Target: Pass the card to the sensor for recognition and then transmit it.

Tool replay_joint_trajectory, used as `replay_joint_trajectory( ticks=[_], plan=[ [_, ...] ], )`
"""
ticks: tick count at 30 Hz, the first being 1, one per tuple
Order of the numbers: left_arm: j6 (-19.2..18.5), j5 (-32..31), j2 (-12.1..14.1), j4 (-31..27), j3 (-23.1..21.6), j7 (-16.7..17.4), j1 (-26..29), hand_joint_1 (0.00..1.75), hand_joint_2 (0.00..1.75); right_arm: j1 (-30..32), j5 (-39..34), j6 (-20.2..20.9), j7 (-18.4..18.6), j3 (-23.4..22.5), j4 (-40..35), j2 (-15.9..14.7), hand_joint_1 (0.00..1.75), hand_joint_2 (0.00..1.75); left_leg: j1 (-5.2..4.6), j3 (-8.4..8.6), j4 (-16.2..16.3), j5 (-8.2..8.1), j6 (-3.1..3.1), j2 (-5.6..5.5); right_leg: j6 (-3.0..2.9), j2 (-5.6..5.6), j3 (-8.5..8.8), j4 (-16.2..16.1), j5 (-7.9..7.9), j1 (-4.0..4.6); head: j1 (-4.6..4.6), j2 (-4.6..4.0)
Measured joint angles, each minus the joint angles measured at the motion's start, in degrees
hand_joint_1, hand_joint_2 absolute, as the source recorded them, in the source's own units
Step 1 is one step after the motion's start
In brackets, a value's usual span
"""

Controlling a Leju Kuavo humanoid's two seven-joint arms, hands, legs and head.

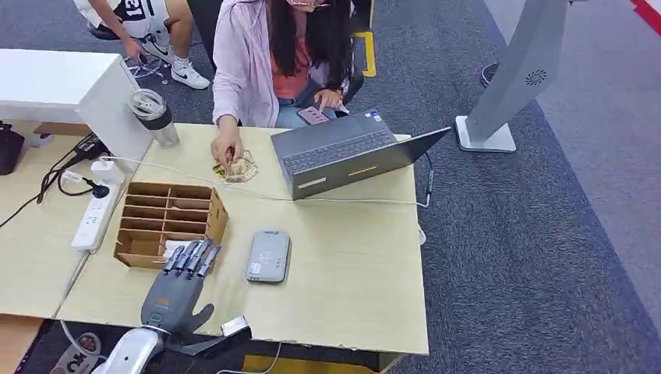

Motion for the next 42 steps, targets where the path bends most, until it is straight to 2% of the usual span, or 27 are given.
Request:
replay_joint_trajectory(
  ticks=[5, 14, 15, 42],
  plan=[
    [0.53, 0.04, 0.2, 0.0, 0.53, 0.72, 0.07, 0.0, 1.75, 0.0, 0.44, 0.09, 0.0, -0.15, 0.0, 0.02, 0.0, 1.75, 0.0, 0.0, 0.0, 0.0, 0.0, 0.0, 0.0, 0.0, 0.0, 0.0, 0.0, 0.0, 0.0, 0.0],
    [2.73, -0.55, -0.46, 0.37, 4.78, 1.33, -0.89, 0.0, 1.75, -0.04, 1.66, 1.09, 0.09, -0.2, 0.0, 0.02, 0.0, 1.75, 0.01, 0.01, 0.0, 0.0, 0.0, 0.0, 0.0, 0.0, -0.01, 0.0, 0.0, 0.01, 0.02, 0.0],
    [2.75, -0.55, -0.55, 0.48, 4.98, 1.33, -1.02, 0.0, 1.75, -0.04, 1.73, 1.09, 0.07, -0.2, 0.0, 0.02, 0.0, 0.0, 0.01, 0.01, 0.0, 0.0, 0.0, 0.0, 0.0, 0.01, -0.01, 0.0, 0.0, 0.01, 0.0, 0.0],
    [3.45, 1.31, -1.27, 4.9, 10.27, 0.98, -5.43, 0.0, 1.75, -0.07, 3.23, 2.6, -0.15, -0.24, 0.0, 0.0, 0.0, 0.0, 0.0, -0.01, 0.0, 0.0, 0.0, 0.0, 0.0, 0.01, -0.02, 0.0, 0.0, 0.0, 0.02, 0.0]
  ],
)
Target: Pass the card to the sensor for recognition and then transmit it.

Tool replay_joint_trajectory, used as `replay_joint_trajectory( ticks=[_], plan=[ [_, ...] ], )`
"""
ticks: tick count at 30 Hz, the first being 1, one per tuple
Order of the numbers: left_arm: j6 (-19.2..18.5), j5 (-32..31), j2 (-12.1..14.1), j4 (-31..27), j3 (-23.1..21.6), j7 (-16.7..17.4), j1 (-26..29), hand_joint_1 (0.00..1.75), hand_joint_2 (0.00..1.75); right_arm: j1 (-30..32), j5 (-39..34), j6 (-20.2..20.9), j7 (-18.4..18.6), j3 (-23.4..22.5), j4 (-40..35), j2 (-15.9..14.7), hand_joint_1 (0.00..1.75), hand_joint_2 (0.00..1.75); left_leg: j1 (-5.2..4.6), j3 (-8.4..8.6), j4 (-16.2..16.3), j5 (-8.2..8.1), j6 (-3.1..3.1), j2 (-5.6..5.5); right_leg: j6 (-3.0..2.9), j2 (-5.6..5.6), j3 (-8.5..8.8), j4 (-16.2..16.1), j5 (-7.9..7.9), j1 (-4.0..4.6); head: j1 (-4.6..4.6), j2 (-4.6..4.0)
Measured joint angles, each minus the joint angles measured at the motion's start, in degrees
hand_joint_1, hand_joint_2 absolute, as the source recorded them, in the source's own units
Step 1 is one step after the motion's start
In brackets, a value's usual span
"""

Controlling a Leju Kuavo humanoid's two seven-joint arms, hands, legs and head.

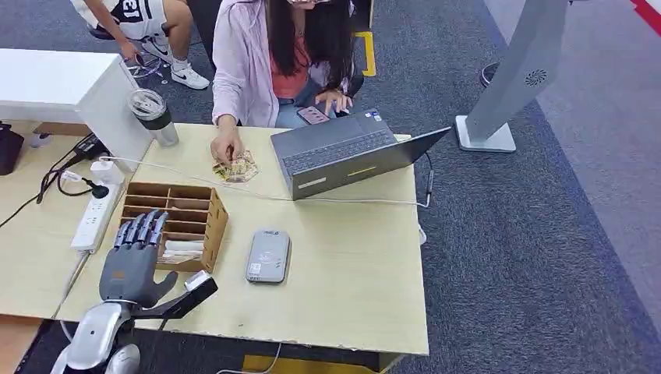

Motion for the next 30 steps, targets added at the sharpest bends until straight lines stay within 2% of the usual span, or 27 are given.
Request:
replay_joint_trajectory(
  ticks=[24, 25, 30],
  plan=[
    [-0.63, 0.31, -0.66, 4.5, 1.2, -0.2, -0.9, 0.0, 1.75, -0.02, 1.2, 0.72, -0.02, 0.0, -0.02, -0.04, 0.0, 0.0, 0.0, 0.0, 0.0, 0.0, 0.0, 0.0, 0.0, 0.0, -0.01, 0.0, 0.0, 0.0, -0.02, 0.0],
    [-0.63, 0.31, -0.72, 4.63, 1.2, -0.2, -0.93, 1.75, 1.75, -0.02, 1.2, 0.72, -0.02, 0.0, -0.02, -0.04, 0.0, 0.0, 0.0, 0.01, 0.0, 0.0, 0.0, 0.0, 0.0, 0.0, -0.01, 0.0, 0.0, 0.0, 0.0, 0.0],
    [-0.63, 0.28, -0.87, 5.18, 1.2, -0.35, -0.93, 1.75, 1.75, -0.02, 1.22, 0.74, -0.2, 0.0, -0.02, -0.04, 0.0, 0.0, 0.0, 0.0, 0.0, 0.0, 0.0, 0.0, 0.0, 0.0, -0.01, 0.0, 0.0, 0.0, -0.02, 0.0]
  ],
)
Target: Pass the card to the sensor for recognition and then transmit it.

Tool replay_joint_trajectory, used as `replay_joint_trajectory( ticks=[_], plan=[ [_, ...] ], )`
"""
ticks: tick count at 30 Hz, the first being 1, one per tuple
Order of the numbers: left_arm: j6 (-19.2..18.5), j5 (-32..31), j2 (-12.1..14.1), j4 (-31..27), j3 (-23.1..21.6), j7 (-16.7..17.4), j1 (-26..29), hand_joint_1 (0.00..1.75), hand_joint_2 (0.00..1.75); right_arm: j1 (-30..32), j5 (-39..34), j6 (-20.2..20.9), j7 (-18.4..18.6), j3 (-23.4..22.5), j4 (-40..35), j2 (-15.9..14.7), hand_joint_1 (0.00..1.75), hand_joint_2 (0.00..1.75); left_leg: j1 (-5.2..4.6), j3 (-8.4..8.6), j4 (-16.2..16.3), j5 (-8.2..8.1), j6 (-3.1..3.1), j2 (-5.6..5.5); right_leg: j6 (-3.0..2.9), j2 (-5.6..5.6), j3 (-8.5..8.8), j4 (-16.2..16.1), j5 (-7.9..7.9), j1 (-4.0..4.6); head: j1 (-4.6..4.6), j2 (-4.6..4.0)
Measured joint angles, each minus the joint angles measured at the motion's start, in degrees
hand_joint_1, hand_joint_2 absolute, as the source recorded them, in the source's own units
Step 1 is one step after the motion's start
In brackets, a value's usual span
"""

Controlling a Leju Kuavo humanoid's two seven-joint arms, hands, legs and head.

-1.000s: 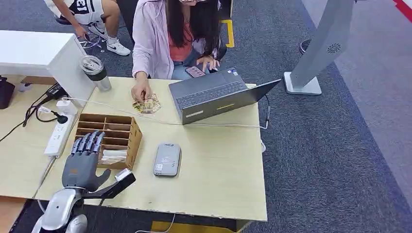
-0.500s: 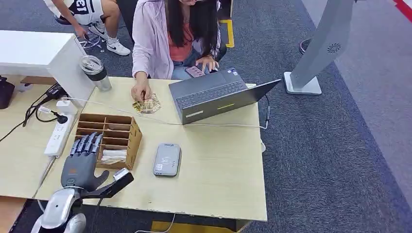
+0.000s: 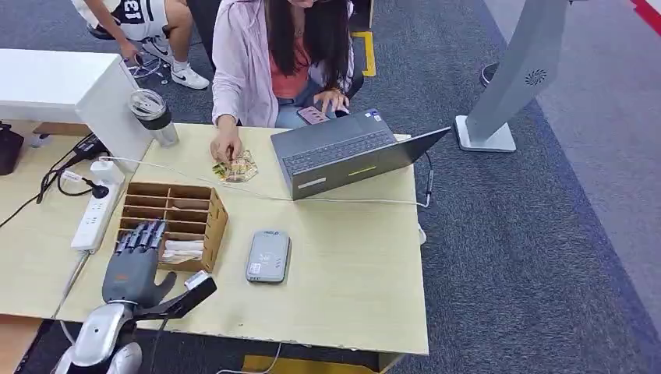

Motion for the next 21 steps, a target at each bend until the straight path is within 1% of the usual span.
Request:
replay_joint_trajectory(
  ticks=[4, 14, 21],
  plan=[
    [0.0, 0.04, 0.02, 0.22, 0.0, -0.81, 0.01, 1.75, 1.75, 0.0, 0.09, 0.31, 0.0, -0.11, 0.0, 0.0, 0.0, 0.0, 0.0, -0.01, 0.0, 0.0, 0.0, 0.0, 0.0, 0.0, 0.0, 0.0, 0.0, 0.0, 0.0, 0.0],
    [-0.22, 0.26, 0.07, 0.41, 0.0, -1.05, 0.0, 1.75, 1.75, 0.0, 0.42, 0.42, 0.0, -1.01, 0.0, 0.0, 0.0, 0.0, 0.0, 0.0, 0.0, 0.0, 0.0, 0.0, 0.0, -0.01, 0.01, 0.0, 0.0, 0.0, 0.02, 0.0],
    [0.0, 0.76, 0.15, 0.44, 0.0, -2.03, 0.0, 1.75, 1.75, -0.02, 0.55, 0.42, -0.13, -1.35, 0.0, 0.0, 0.0, 0.0, 0.0, 0.0, 0.0, 0.0, 0.0, -0.01, 0.0, -0.01, 0.02, 0.0, 0.0, 0.0, 0.02, 0.0]
  ],
)
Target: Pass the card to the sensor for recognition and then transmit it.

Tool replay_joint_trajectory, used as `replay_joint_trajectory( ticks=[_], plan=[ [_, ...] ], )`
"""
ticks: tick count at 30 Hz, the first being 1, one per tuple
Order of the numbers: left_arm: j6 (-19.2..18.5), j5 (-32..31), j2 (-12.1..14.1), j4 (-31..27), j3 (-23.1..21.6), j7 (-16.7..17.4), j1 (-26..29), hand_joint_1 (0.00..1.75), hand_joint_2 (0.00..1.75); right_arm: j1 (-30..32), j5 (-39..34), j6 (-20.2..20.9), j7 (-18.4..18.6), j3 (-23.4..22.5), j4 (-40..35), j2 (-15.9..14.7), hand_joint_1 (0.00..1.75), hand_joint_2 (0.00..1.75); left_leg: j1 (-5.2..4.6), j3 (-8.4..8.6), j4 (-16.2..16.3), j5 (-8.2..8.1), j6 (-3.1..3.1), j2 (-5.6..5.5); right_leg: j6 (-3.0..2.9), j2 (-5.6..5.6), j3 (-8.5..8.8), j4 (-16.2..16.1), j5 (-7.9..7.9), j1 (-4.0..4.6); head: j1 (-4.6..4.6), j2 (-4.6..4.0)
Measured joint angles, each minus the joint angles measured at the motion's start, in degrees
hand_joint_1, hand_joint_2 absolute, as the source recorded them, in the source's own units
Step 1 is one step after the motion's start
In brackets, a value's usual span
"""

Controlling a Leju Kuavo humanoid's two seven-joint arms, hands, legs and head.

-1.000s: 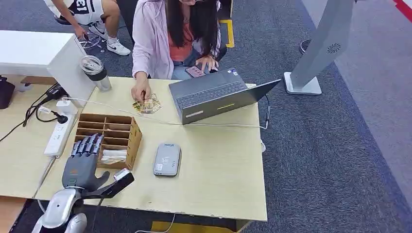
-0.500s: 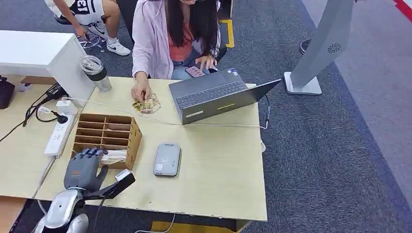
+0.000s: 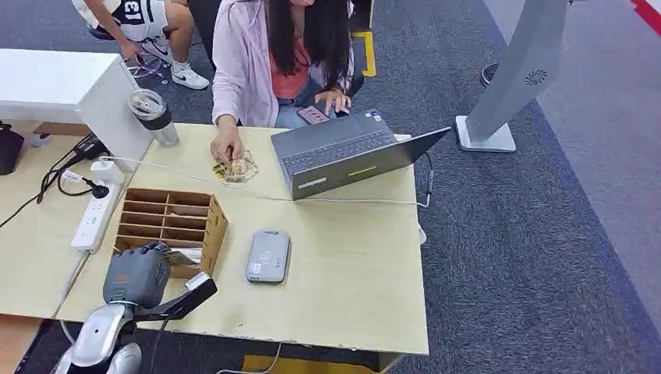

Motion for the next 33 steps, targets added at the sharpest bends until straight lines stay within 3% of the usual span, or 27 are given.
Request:
replay_joint_trajectory(
  ticks=[9, 23, 33],
  plan=[
    [0.96, 1.33, 1.2, -1.01, 0.48, -1.01, -0.12, 1.75, 1.75, 0.01, 0.13, 0.04, -0.33, -0.55, 0.0, 0.0, 0.0, 0.0, 0.0, 0.01, 0.0, 0.0, 0.0, 0.0, 0.0, 0.0, -0.02, 0.0, 0.0, 0.0, 0.0, 0.0],
    [0.81, 1.66, 2.42, -4.83, 0.57, -1.9, -5.03, 1.75, 1.75, -0.02, 0.48, 0.24, -0.96, -1.51, 0.0, -0.02, 0.0, 0.0, 0.0, 0.0, 0.01, 0.01, 0.0, -0.01, 0.0, -0.01, -0.02, 0.01, 0.0, 0.0, -0.02, 0.0],
    [0.02, 2.93, 2.97, -5.11, 0.55, -1.64, -12.39, 1.75, 1.75, -0.11, 1.66, 0.35, -1.07, -1.55, 0.0, -0.07, 0.0, 0.0, 0.02, 0.0, 0.02, 0.05, -0.05, 0.01, -0.02, 0.02, -0.03, 0.03, 0.02, 0.0, -0.02, 0.0]
  ],
)
